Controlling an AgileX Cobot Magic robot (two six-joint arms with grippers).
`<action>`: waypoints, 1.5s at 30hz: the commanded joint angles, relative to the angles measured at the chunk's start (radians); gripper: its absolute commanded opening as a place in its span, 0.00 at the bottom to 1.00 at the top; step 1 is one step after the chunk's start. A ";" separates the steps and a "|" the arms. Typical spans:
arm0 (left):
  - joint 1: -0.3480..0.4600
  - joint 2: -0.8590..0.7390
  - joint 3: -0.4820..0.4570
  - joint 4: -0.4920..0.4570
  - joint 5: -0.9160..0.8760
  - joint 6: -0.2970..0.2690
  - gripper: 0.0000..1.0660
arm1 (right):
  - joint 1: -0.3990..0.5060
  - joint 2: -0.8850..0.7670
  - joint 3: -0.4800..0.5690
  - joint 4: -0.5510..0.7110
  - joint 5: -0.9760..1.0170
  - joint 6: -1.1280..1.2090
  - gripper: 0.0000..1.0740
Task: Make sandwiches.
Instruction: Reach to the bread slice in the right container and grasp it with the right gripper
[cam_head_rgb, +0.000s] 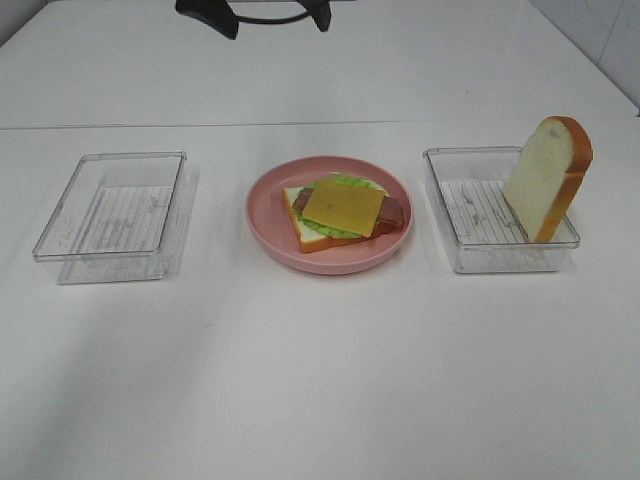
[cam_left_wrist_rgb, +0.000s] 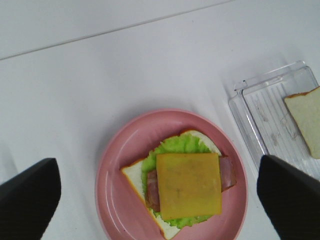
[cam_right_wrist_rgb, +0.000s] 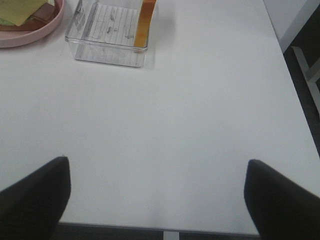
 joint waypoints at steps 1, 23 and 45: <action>0.023 -0.040 -0.005 0.000 0.102 0.010 0.94 | -0.005 -0.028 0.003 0.001 -0.006 -0.001 0.85; 0.547 -0.795 1.041 0.054 0.020 0.168 0.94 | -0.005 -0.028 0.003 0.001 -0.006 -0.001 0.85; 0.592 -1.642 1.768 0.111 -0.153 0.170 0.94 | -0.005 -0.028 0.003 0.001 -0.006 -0.001 0.85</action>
